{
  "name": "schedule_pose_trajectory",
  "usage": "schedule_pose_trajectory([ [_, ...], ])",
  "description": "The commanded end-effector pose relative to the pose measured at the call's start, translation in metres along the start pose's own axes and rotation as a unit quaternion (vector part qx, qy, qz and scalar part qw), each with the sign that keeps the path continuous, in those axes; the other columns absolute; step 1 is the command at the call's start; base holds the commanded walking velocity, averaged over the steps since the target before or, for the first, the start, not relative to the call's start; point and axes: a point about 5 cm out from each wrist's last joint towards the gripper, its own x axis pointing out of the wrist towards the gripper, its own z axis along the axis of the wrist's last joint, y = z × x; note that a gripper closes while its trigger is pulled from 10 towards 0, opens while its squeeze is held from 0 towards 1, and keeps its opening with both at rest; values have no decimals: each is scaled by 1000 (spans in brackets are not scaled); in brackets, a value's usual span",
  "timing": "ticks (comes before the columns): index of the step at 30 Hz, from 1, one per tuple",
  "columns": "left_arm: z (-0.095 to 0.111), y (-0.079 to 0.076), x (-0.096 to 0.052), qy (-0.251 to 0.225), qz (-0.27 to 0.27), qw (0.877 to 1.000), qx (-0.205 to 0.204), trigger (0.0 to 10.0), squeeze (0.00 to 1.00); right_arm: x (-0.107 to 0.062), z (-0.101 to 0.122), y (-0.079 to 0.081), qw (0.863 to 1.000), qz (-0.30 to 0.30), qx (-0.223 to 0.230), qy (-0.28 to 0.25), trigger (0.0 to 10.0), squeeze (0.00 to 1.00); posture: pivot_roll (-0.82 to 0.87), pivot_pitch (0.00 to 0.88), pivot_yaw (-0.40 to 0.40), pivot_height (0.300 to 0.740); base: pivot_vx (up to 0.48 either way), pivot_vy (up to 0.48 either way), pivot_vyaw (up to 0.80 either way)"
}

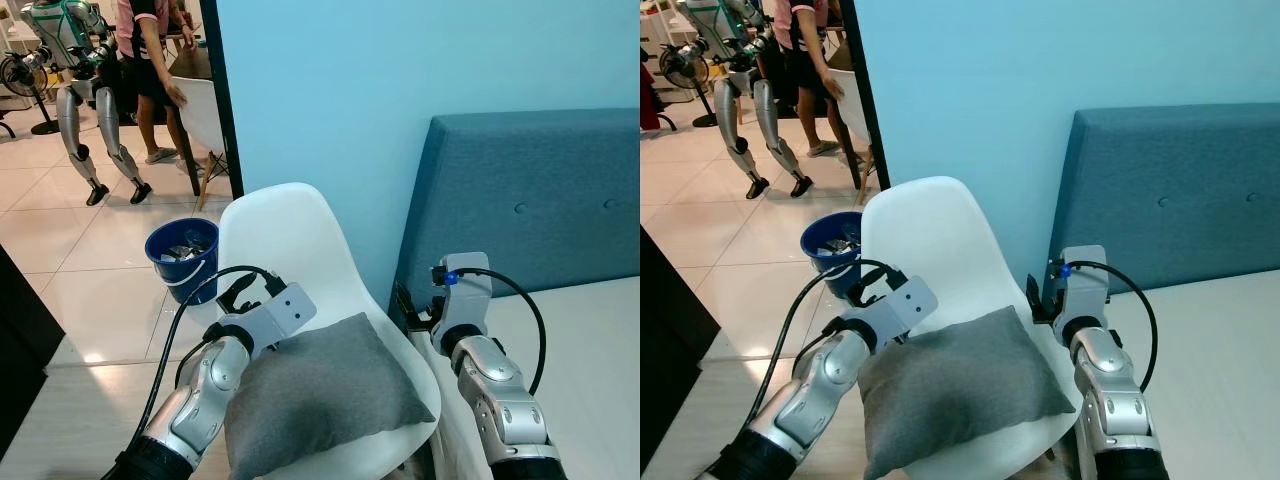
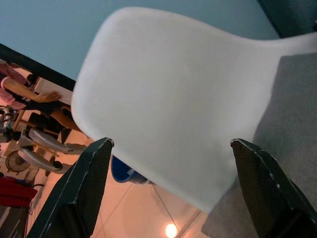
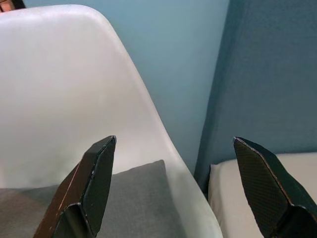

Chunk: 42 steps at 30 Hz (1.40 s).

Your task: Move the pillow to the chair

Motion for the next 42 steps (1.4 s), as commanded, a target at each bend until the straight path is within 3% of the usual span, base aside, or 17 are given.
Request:
schedule_pose_trajectory([
  [1,-9,3,-1,13,-2,1000,-2,10000,0,2,-2,3,1000,4,7,6,10000,0,-43,0,-2,740,0,0,0],
  [9,-16,6,-2,17,-3,1000,-2,10000,0,4,-4,10,1000,7,17,9,10000,0,-33,0,22,740,0,0,0],
  [34,-14,6,-4,8,-1,1000,-5,10000,0,1,-1,9,1000,13,19,9,10000,0,-39,0,13,740,0,0,0],
  [37,-12,6,-5,6,-2,1000,-3,10000,0,-2,5,8,1000,14,-21,-12,10000,0,-49,0,14,740,0,0,0],
  [42,-10,5,-6,3,-1,1000,-6,10000,0,-3,3,4,1000,6,-30,-3,10000,0,-51,0,5,740,0,0,0],
])
